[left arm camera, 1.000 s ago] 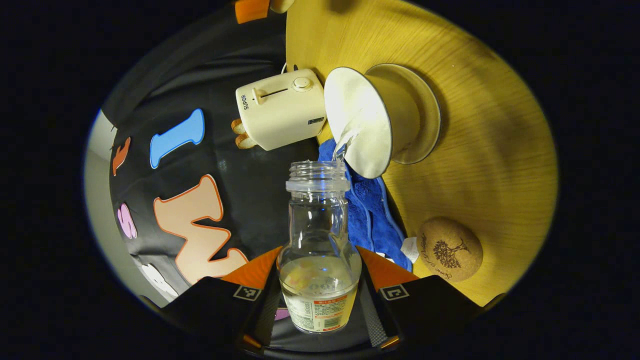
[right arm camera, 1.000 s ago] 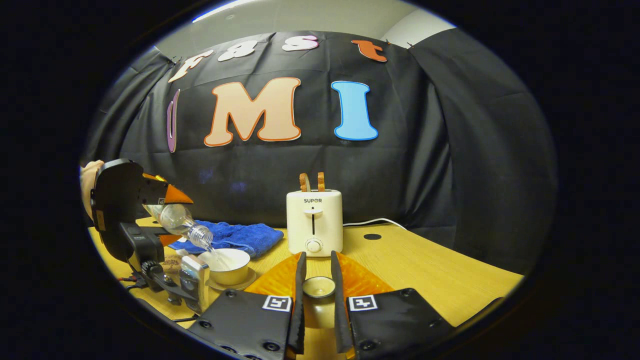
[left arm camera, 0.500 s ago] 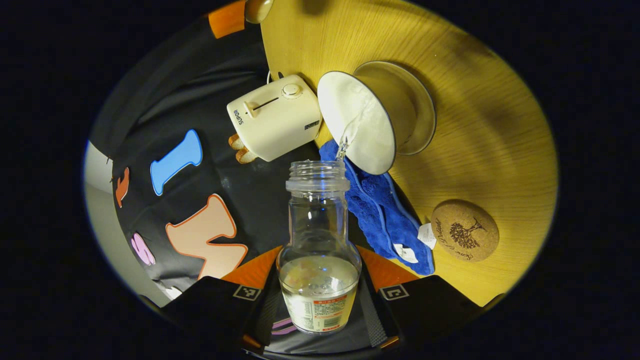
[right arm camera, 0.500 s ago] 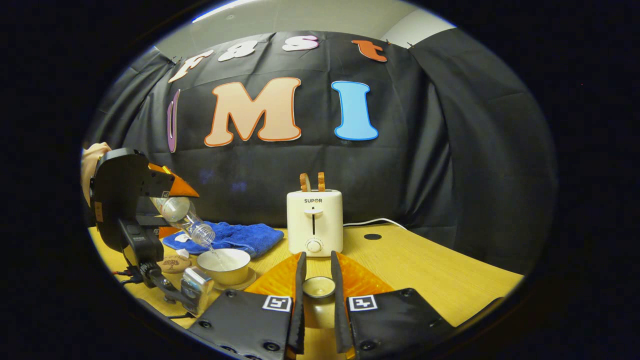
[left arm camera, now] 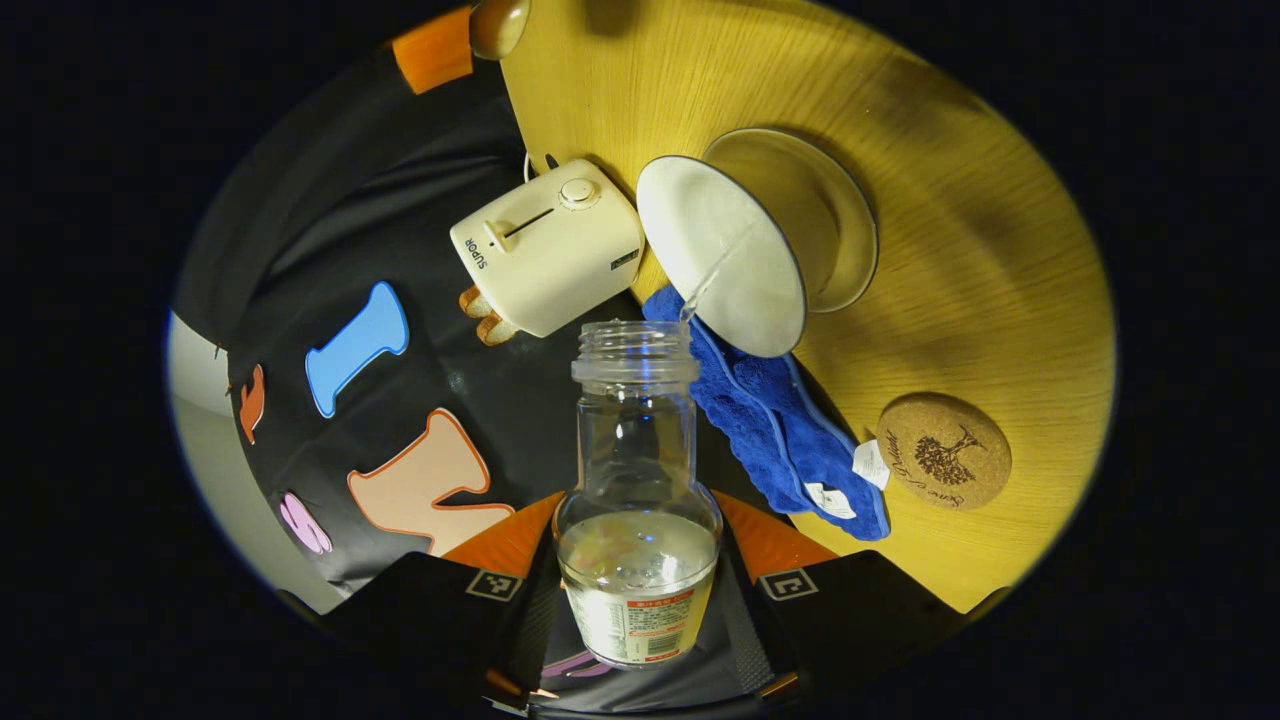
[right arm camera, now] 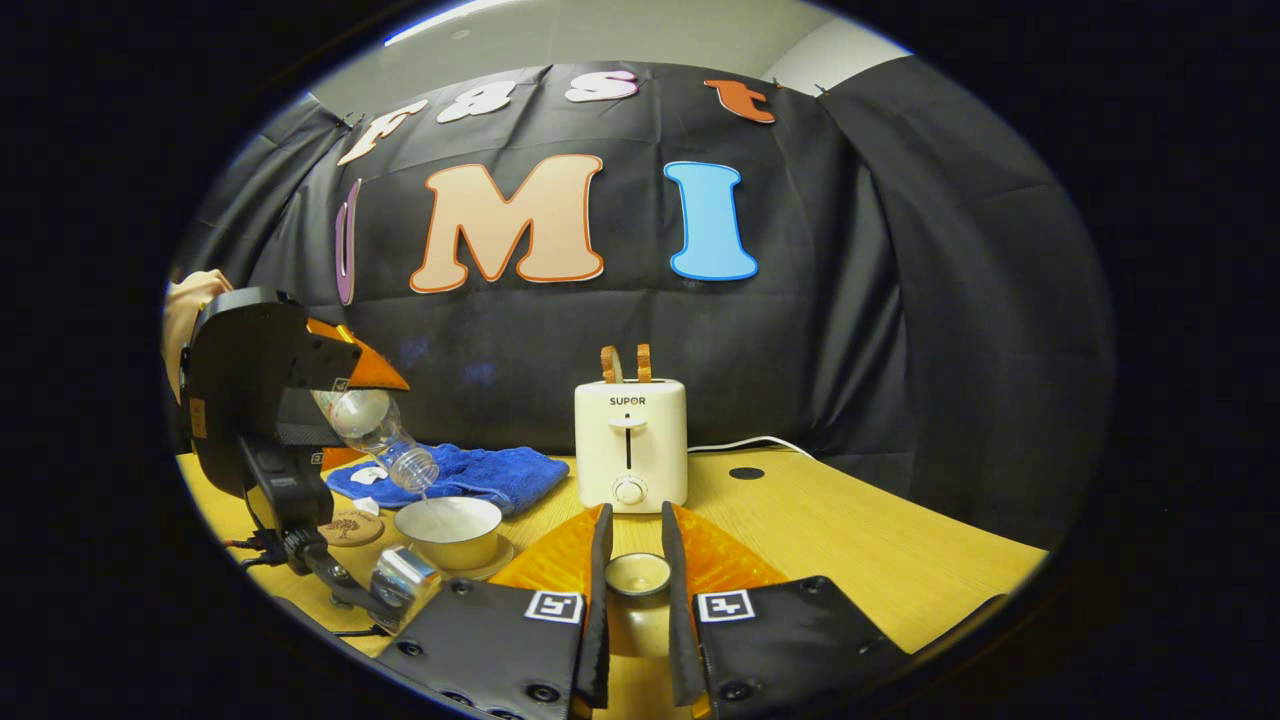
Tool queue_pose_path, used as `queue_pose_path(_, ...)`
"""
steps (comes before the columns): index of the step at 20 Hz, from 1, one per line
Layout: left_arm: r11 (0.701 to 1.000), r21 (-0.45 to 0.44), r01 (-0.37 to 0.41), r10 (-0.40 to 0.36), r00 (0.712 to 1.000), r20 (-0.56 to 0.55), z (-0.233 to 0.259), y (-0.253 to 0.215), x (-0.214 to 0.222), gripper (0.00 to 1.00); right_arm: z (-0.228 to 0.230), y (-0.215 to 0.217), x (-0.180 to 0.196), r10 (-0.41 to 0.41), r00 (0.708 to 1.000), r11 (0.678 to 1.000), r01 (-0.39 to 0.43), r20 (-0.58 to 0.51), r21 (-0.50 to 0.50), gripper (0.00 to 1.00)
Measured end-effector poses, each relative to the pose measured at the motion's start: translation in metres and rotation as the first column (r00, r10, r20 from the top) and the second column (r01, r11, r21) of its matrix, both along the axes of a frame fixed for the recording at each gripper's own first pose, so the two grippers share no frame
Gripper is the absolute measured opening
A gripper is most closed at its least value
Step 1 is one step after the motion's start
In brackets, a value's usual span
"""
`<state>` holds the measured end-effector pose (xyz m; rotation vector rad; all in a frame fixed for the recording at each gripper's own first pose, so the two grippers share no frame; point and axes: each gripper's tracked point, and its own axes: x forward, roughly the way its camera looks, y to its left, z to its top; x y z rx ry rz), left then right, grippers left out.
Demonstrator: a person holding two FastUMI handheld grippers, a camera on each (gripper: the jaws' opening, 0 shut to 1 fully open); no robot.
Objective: Open the teacup lid with one hand, grasp the water bottle and pour water into the teacup with the other hand; after pouring, place the water bottle on the coaster and then close the teacup lid.
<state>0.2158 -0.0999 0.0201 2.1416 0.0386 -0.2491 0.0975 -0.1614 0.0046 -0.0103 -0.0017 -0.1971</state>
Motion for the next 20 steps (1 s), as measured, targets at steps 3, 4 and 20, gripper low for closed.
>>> queue_pose_path(3,1.0,0.002,-0.002,0.002,1.0,-0.003,-0.001,0.0,0.001,0.71,0.0,0.0,0.0,0.0,1.0,1.0,0.0,0.0,0.0,0.27)
queue_pose_path(4,1.0,0.001,-0.002,0.002,1.0,-0.004,-0.001,0.001,0.001,0.71,0.0,0.0,0.0,0.0,1.0,1.0,0.0,0.0,0.0,0.27)
queue_pose_path(20,0.923,-0.383,-0.048,0.009,0.995,-0.102,-0.022,0.007,-0.003,0.7,0.0,-0.001,0.0,-0.008,1.0,1.0,0.008,-0.001,-0.001,0.27)
